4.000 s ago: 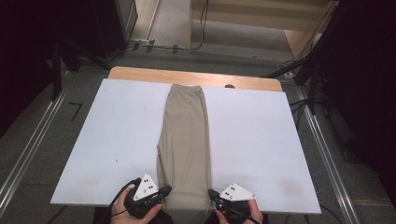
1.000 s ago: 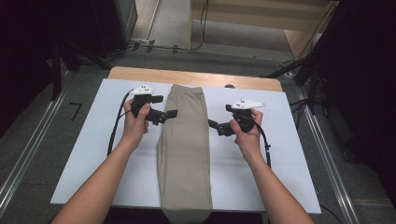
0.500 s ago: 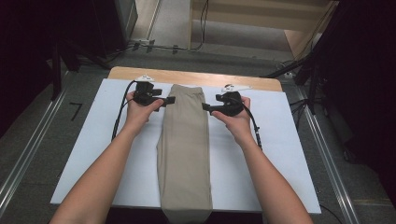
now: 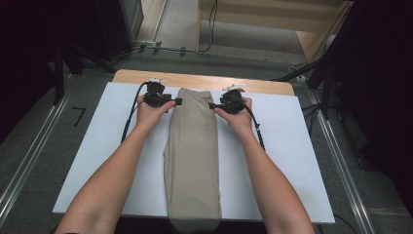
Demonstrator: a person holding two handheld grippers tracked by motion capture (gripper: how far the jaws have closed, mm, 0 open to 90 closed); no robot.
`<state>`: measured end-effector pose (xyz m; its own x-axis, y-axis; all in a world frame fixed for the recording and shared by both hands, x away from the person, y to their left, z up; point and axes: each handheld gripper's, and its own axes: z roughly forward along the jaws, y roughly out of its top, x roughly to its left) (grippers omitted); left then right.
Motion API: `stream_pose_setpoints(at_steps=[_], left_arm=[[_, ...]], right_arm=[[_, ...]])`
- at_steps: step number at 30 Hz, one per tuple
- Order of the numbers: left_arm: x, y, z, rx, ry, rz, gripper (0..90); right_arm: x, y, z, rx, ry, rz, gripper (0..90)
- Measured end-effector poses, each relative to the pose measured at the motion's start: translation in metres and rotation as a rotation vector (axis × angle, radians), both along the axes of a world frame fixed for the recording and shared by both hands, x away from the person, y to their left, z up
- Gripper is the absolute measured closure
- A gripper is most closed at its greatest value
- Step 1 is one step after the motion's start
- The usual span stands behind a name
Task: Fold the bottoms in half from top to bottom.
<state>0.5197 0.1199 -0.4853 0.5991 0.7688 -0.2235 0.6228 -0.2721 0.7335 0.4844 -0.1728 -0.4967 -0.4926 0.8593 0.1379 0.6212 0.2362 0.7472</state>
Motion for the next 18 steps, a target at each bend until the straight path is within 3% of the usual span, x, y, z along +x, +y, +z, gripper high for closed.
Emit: stream_pose_setpoints(at_steps=[8,13,15,17,18], left_arm=[[0.011,0.003,-0.011,0.096,0.032,0.055,47.5],[0.013,0.005,-0.015,0.079,0.040,0.055,51.3],[0.013,0.004,-0.015,0.078,0.036,0.048,55.1],[0.011,0.002,-0.016,0.086,0.035,0.028,73.0],[0.007,-0.003,-0.018,0.104,0.018,-0.005,78.0]], right_arm=[[0.014,0.005,-0.015,-0.033,0.055,-0.015,38.1],[0.020,0.011,-0.019,-0.039,0.047,-0.033,38.7],[0.022,0.015,-0.018,-0.039,0.050,-0.030,45.8],[0.023,0.020,-0.019,-0.041,0.043,-0.022,54.6],[0.023,0.023,-0.019,-0.050,0.034,-0.020,60.1]])
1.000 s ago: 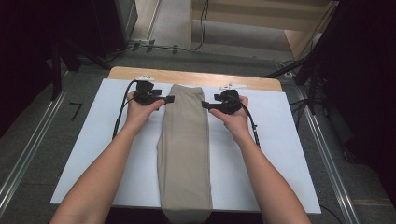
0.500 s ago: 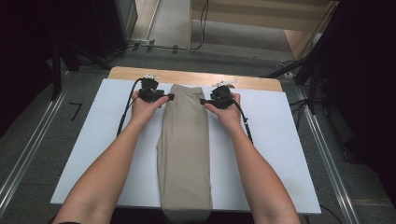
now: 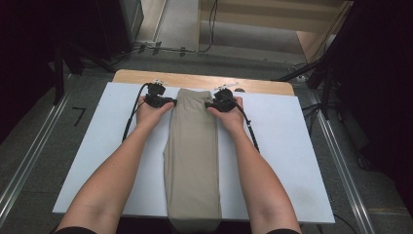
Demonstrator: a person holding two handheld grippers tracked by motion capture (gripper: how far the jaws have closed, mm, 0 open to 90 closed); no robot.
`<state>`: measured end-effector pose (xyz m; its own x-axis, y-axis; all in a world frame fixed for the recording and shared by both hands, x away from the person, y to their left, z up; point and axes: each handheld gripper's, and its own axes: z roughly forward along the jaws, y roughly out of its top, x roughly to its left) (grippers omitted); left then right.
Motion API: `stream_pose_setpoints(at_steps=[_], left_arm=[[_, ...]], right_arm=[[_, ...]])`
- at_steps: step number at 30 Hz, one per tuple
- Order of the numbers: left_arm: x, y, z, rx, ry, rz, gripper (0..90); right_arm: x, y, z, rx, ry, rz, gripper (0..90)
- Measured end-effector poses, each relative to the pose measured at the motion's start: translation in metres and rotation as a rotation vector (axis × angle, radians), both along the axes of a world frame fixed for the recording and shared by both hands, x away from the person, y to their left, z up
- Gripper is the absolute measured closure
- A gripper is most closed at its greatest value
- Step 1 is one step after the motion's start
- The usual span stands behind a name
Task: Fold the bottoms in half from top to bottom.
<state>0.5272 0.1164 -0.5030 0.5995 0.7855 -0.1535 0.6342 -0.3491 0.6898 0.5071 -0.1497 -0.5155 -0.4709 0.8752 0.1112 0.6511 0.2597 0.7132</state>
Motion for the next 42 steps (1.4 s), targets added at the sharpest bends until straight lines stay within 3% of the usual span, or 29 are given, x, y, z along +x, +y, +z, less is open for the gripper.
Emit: stream_pose_setpoints(at_steps=[2,4,5,6,8,9,10,11,12,15,20,25,26,27,32,39,42], left_arm=[[-0.002,-0.003,0.001,0.004,0.006,-0.018,89.6],[-0.003,-0.003,0.002,0.008,0.005,-0.022,90.0],[-0.003,-0.001,0.002,0.001,0.010,-0.028,90.0],[-0.003,-0.001,0.002,0.001,0.010,-0.028,90.0],[-0.006,0.006,0.005,-0.055,0.004,-0.020,90.0],[-0.006,0.006,0.005,-0.055,0.004,-0.020,90.0],[-0.008,0.011,0.009,-0.092,0.000,-0.020,90.0],[-0.008,0.011,0.009,-0.092,0.000,-0.020,90.0],[-0.011,0.016,0.013,-0.121,-0.021,-0.033,90.0],[-0.017,0.021,0.020,-0.147,-0.040,-0.046,90.0],[-0.029,0.026,0.029,-0.194,-0.078,-0.063,90.0],[-0.050,0.029,0.036,-0.196,-0.116,-0.097,90.0],[-0.059,0.029,0.039,-0.209,-0.127,-0.116,90.0],[-0.059,0.029,0.039,-0.209,-0.127,-0.116,90.0],[-0.088,0.029,0.049,-0.232,-0.174,-0.152,90.0],[-0.116,0.032,0.056,-0.253,-0.198,-0.172,90.0],[-0.128,0.035,0.055,-0.251,-0.205,-0.181,90.0]], right_arm=[[-0.001,0.004,0.000,0.006,0.004,-0.013,71.3],[0.000,0.005,0.000,0.043,0.028,0.007,83.7],[-0.001,0.006,0.001,0.044,0.038,0.022,85.3],[-0.001,0.006,0.001,0.044,0.038,0.022,85.3],[-0.005,0.006,0.002,0.059,0.034,0.053,86.7],[-0.005,0.006,0.002,0.059,0.034,0.053,86.7],[-0.009,0.006,0.005,0.083,0.012,0.068,87.0],[-0.011,0.005,0.006,0.096,0.000,0.077,87.1],[-0.014,0.004,0.008,0.105,-0.008,0.083,87.2],[-0.023,0.002,0.014,0.143,-0.035,0.092,87.3],[-0.039,-0.002,0.024,0.147,-0.089,0.117,87.3],[-0.066,-0.010,0.037,0.163,-0.131,0.146,87.3],[-0.070,-0.011,0.039,0.160,-0.136,0.150,87.3],[-0.070,-0.011,0.039,0.160,-0.136,0.150,87.3],[-0.098,-0.015,0.049,0.175,-0.169,0.164,87.4],[-0.129,-0.012,0.051,0.166,-0.203,0.188,87.4],[-0.143,-0.014,0.049,0.185,-0.211,0.190,87.3]])
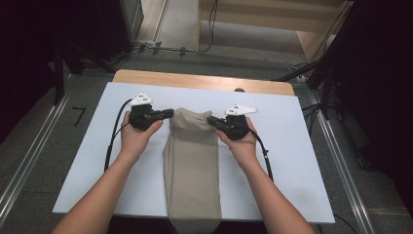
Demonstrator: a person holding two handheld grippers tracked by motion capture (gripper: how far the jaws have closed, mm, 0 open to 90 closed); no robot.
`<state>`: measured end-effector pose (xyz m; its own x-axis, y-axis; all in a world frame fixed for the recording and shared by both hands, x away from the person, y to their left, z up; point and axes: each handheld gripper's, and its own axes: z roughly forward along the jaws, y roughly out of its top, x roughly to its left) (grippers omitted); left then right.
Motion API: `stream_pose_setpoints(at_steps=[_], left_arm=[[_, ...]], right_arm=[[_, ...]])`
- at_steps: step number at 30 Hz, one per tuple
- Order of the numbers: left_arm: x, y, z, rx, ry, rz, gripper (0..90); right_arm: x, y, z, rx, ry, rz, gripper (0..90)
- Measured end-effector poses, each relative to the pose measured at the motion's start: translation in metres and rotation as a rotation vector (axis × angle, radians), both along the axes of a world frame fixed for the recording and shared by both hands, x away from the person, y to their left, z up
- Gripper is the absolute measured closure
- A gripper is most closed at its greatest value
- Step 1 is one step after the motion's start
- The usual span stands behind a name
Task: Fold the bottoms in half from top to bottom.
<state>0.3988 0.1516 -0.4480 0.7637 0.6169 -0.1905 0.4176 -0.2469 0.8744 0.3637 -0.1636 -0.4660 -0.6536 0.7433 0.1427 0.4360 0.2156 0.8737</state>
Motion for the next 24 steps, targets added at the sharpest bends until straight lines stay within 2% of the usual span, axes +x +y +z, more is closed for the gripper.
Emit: stream_pose_setpoints(at_steps=[2,3,5,7,8,9,10,11,13,19,23,24], left_arm=[[-0.009,0.002,-0.002,-0.005,0.003,-0.006,90.0],[-0.018,0.004,-0.004,-0.003,0.004,-0.012,90.0],[-0.022,0.005,-0.006,-0.006,0.004,-0.017,90.0],[-0.031,0.006,-0.008,-0.005,0.003,-0.029,90.0],[-0.041,0.007,-0.010,-0.007,0.001,-0.039,90.0],[-0.041,0.007,-0.010,-0.007,0.001,-0.039,90.0],[-0.050,0.008,-0.012,-0.006,0.002,-0.049,90.0],[-0.050,0.008,-0.012,-0.006,0.002,-0.049,90.0],[-0.063,0.008,-0.015,0.002,-0.003,-0.064,90.0],[-0.080,0.009,-0.016,-0.001,0.001,-0.088,90.0],[-0.100,0.009,-0.019,0.010,-0.001,-0.125,90.0],[-0.100,0.009,-0.019,0.010,-0.001,-0.125,90.0]], right_arm=[[-0.009,-0.001,-0.002,0.002,-0.005,0.003,87.3],[-0.017,-0.002,-0.003,-0.002,-0.008,0.006,87.3],[-0.021,-0.003,-0.004,-0.004,-0.009,0.011,87.3],[-0.033,-0.004,-0.005,-0.008,-0.016,0.018,87.3],[-0.037,-0.004,-0.006,-0.010,-0.021,0.021,87.4],[-0.037,-0.004,-0.006,-0.010,-0.021,0.021,87.4],[-0.044,-0.005,-0.007,-0.007,-0.022,0.027,87.3],[-0.044,-0.005,-0.007,-0.007,-0.022,0.027,87.3],[-0.054,-0.005,-0.011,-0.016,-0.027,0.028,87.3],[-0.069,-0.006,-0.014,-0.022,-0.030,0.024,87.3],[-0.090,-0.008,-0.013,-0.039,-0.055,0.040,87.3],[-0.090,-0.008,-0.013,-0.039,-0.055,0.040,87.3]])
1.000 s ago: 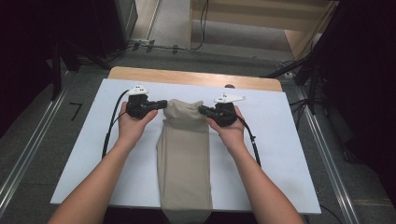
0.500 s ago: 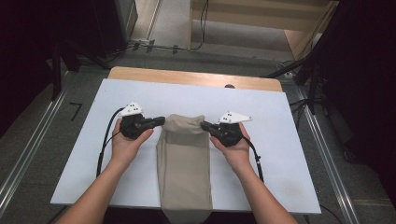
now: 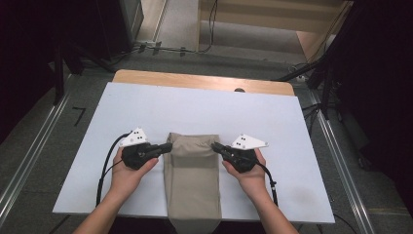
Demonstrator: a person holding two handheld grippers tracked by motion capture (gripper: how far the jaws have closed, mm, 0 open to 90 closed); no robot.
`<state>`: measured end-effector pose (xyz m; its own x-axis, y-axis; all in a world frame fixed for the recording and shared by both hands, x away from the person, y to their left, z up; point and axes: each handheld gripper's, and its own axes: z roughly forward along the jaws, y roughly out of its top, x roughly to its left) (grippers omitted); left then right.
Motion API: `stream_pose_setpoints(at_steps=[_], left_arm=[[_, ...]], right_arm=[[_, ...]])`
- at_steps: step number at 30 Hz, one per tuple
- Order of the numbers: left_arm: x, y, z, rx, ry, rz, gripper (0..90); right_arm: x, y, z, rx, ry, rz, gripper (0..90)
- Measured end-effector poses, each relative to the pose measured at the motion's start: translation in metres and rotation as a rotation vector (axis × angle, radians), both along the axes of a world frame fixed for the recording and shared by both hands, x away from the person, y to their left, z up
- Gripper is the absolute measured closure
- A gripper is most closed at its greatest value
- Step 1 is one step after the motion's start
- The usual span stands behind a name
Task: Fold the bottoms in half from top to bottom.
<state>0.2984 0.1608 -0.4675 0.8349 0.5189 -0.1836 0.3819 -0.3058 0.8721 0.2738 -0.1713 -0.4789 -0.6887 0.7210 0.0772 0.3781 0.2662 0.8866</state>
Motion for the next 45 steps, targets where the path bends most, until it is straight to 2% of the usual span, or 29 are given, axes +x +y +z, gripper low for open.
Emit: stream_pose_setpoints(at_steps=[2,5,6,7,8,9,10,12,13,15,16,19,20,23,24,27,28,29,30,31,33,34,35,38,39,40,43,45], left_arm=[[-0.012,0.001,-0.003,0.009,0.001,-0.021,90.0],[-0.024,0.001,-0.003,0.014,0.007,-0.040,90.0],[-0.024,0.001,-0.003,0.014,0.007,-0.040,90.0],[-0.033,0.002,-0.004,0.013,0.018,-0.058,90.0],[-0.033,0.002,-0.004,0.013,0.018,-0.058,90.0],[-0.043,0.001,-0.004,0.023,0.010,-0.070,90.0],[-0.043,0.001,-0.004,0.023,0.010,-0.070,90.0],[-0.053,0.001,-0.004,0.019,0.017,-0.080,90.0],[-0.062,0.002,-0.006,0.022,0.025,-0.092,90.0],[-0.066,0.003,-0.007,0.025,0.030,-0.097,90.0],[-0.075,0.006,-0.011,0.018,0.047,-0.098,90.0],[-0.088,0.008,-0.015,0.014,0.067,-0.119,90.0],[-0.088,0.008,-0.015,0.014,0.067,-0.119,90.0],[-0.103,0.009,-0.015,0.032,0.064,-0.133,90.0],[-0.103,0.009,-0.015,0.032,0.064,-0.133,90.0],[-0.110,0.011,-0.016,0.049,0.063,-0.124,90.0],[-0.112,0.015,-0.017,0.025,0.074,-0.122,90.0],[-0.112,0.015,-0.017,0.025,0.074,-0.122,90.0],[-0.112,0.016,-0.017,0.012,0.084,-0.131,90.0],[-0.112,0.017,-0.017,0.015,0.077,-0.110,72.3],[-0.107,0.017,-0.014,0.019,0.056,-0.073,55.1],[-0.107,0.017,-0.014,0.019,0.056,-0.073,49.8],[-0.097,0.018,-0.010,0.000,0.057,-0.043,47.0],[-0.083,0.018,-0.009,0.004,0.064,-0.017,42.9],[-0.075,0.018,-0.009,0.007,0.074,-0.008,40.3],[-0.059,0.015,-0.013,0.018,0.106,0.016,37.0],[-0.036,0.010,-0.017,0.047,0.121,0.040,31.7],[-0.024,0.007,-0.018,0.046,0.124,0.064,29.6]], right_arm=[[-0.013,-0.003,-0.002,0.002,-0.003,0.014,87.3],[-0.028,-0.004,-0.005,0.006,0.005,0.029,87.3],[-0.028,-0.004,-0.005,0.006,0.005,0.029,87.3],[-0.038,-0.004,-0.008,0.001,0.003,0.036,87.3],[-0.042,-0.004,-0.009,0.001,0.003,0.038,87.3],[-0.047,-0.004,-0.009,-0.003,0.008,0.042,87.3],[-0.051,-0.004,-0.010,-0.009,0.009,0.046,87.3],[-0.056,-0.005,-0.010,-0.008,0.011,0.049,87.3],[-0.066,-0.006,-0.010,0.002,0.019,0.058,87.3],[-0.072,-0.005,-0.011,0.004,0.024,0.066,87.3],[-0.083,-0.004,-0.012,-0.007,0.028,0.081,87.2],[-0.097,-0.002,-0.014,-0.018,0.047,0.090,87.2],[-0.097,-0.002,-0.014,-0.018,0.047,0.090,87.2],[-0.115,-0.002,-0.015,-0.024,0.060,0.102,87.2],[-0.115,-0.002,-0.015,-0.024,0.060,0.102,87.2],[-0.129,-0.001,-0.015,-0.035,0.075,0.116,86.1],[-0.131,-0.001,-0.015,-0.033,0.082,0.122,84.0],[-0.131,-0.001,-0.015,-0.033,0.082,0.122,84.0],[-0.133,-0.002,-0.015,-0.024,0.091,0.128,75.8],[-0.134,-0.002,-0.013,-0.004,0.106,0.139,52.4],[-0.132,-0.005,-0.009,0.010,0.083,0.114,41.1],[-0.132,-0.005,-0.009,0.010,0.083,0.114,41.1],[-0.125,-0.009,-0.003,0.025,0.068,0.091,33.7],[-0.107,-0.011,0.002,0.007,0.062,0.037,32.5],[-0.099,-0.011,0.003,0.001,0.065,0.027,32.6],[-0.092,-0.011,0.002,-0.004,0.069,0.019,32.6],[-0.066,-0.009,-0.005,-0.050,0.092,-0.030,33.4],[-0.048,-0.009,-0.012,-0.056,0.114,-0.050,35.7]])
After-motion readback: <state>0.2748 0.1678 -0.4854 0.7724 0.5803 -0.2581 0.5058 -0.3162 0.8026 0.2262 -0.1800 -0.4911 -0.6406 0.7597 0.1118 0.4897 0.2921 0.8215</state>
